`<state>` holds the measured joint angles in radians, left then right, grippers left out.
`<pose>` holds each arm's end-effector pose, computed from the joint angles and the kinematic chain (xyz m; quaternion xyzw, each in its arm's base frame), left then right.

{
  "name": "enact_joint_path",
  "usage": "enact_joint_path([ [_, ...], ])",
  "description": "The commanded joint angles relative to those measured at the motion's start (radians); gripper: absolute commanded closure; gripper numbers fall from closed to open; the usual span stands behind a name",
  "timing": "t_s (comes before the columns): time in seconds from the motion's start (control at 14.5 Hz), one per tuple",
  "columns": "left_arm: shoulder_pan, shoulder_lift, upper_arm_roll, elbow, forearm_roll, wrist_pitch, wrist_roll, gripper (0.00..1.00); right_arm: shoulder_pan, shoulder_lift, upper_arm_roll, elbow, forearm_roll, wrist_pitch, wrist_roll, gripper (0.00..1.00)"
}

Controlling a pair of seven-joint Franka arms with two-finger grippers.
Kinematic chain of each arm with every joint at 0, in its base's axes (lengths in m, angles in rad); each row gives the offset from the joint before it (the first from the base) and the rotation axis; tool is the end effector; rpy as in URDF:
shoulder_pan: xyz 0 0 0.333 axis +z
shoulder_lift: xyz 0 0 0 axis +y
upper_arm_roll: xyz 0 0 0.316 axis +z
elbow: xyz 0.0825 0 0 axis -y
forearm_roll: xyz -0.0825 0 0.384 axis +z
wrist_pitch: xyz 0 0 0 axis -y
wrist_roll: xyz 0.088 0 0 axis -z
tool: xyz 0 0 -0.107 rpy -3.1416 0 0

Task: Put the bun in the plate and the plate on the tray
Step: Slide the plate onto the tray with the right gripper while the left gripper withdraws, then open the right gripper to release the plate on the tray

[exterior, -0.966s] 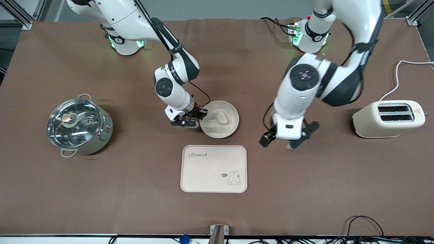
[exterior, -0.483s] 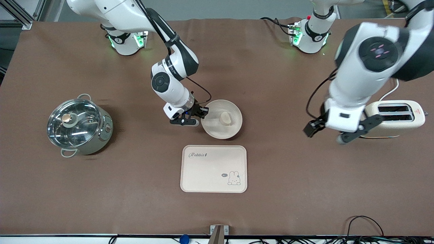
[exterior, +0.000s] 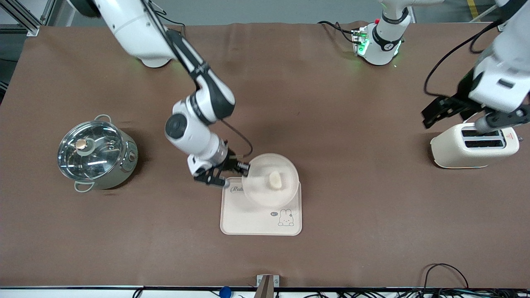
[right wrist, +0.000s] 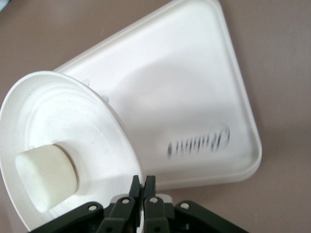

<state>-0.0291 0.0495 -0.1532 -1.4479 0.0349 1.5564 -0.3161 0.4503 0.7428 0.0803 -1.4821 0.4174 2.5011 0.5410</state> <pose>0.5606 -0.0969 0.6537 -0.9972 -0.0678 -0.0322 0.0059 0.6481 0.3634 0.2635 -0.9621 0.1662 -0.0275 0.2146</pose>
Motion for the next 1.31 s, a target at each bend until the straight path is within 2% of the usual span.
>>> enact_joint_path([
  [0.0,-0.011,-0.092,0.043,-0.103,-0.049,-0.007,0.148,0.00,-0.041,0.191,0.013,0.236,0.009,-0.036,0.001,1.00],
  [0.21,-0.002,-0.151,0.038,-0.170,-0.064,-0.039,0.155,0.00,-0.039,0.195,0.013,0.227,0.001,-0.033,-0.035,1.00],
  [0.48,0.001,-0.149,0.038,-0.167,-0.064,-0.045,0.158,0.00,-0.036,0.172,0.012,0.146,-0.003,-0.019,-0.088,1.00],
  [0.76,0.005,-0.146,0.043,-0.169,-0.058,-0.045,0.164,0.00,-0.045,0.153,0.013,0.020,-0.002,0.099,-0.186,0.99],
  [1.03,0.009,-0.142,0.046,-0.169,-0.041,-0.044,0.166,0.00,-0.051,0.147,0.016,0.013,0.001,0.097,-0.190,0.99],
  [1.1,0.020,-0.140,0.046,-0.166,-0.032,-0.044,0.166,0.00,-0.051,0.142,0.016,0.013,0.003,0.093,-0.182,0.96],
  [1.17,0.023,-0.140,0.044,-0.166,-0.033,-0.044,0.166,0.00,-0.054,0.141,0.018,0.013,0.014,0.091,-0.182,0.85],
  [1.24,0.024,-0.142,0.044,-0.164,-0.032,-0.044,0.167,0.00,-0.059,0.139,0.018,0.013,0.014,0.090,-0.170,0.70],
])
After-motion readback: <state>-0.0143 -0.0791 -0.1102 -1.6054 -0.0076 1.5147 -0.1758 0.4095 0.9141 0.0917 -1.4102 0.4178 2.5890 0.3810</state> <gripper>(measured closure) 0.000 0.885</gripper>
